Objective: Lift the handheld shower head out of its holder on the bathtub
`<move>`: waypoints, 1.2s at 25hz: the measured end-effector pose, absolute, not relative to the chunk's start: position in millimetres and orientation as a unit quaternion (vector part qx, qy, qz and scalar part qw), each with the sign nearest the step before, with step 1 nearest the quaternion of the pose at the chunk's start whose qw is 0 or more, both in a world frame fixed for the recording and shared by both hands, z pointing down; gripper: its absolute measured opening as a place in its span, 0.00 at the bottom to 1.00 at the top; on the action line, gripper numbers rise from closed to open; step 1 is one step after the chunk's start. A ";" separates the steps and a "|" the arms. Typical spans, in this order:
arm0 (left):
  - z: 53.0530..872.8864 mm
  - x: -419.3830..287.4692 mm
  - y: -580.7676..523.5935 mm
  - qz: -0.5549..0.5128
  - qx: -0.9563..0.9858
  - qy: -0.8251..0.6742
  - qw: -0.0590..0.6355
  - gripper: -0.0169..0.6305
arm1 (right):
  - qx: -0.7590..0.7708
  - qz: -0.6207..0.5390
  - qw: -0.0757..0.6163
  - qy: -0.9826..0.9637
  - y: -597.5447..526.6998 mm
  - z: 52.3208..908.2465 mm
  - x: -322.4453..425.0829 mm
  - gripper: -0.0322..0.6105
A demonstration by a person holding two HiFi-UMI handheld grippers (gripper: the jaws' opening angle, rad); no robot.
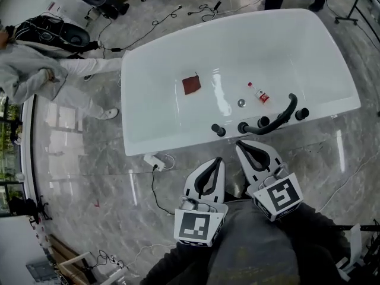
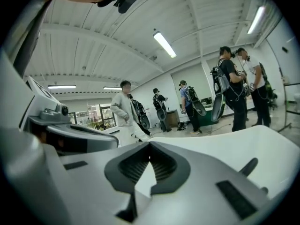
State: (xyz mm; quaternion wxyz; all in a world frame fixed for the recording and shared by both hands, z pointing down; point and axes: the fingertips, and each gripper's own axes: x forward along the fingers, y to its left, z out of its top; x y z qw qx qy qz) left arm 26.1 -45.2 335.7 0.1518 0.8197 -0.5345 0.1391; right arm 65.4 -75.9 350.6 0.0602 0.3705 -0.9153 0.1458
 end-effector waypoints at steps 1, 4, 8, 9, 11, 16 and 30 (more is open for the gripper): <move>335.7 22.2 -49.8 0.137 0.817 -0.539 0.154 0.03 | 0.369 0.146 0.062 -0.916 -80.8 351.6 63.5 0.05; 339.4 7.4 -64.3 0.127 0.809 -0.550 0.162 0.03 | 0.365 0.142 0.072 -0.917 -96.1 356.3 55.2 0.06; 362.7 -15.4 -84.4 0.116 0.807 -0.549 0.185 0.03 | 0.374 0.139 0.092 -0.912 -118.5 377.0 36.8 0.06; 366.6 -20.7 -88.6 0.115 0.807 -0.548 0.188 0.03 | 0.376 0.142 0.097 -0.911 -121.5 382.2 32.4 0.06; 368.6 -29.4 -95.3 0.114 0.809 -0.545 0.188 0.03 | 0.377 0.144 0.104 -0.909 -125.4 387.5 24.6 0.06; 368.4 -37.4 -107.4 0.113 0.809 -0.543 0.193 0.03 | 0.384 0.135 0.105 -0.908 -140.5 381.5 19.0 0.06; 378.4 -59.6 -123.0 0.105 0.818 -0.527 0.205 0.03 | 0.395 0.127 0.110 -0.903 -156.2 385.7 -2.8 0.15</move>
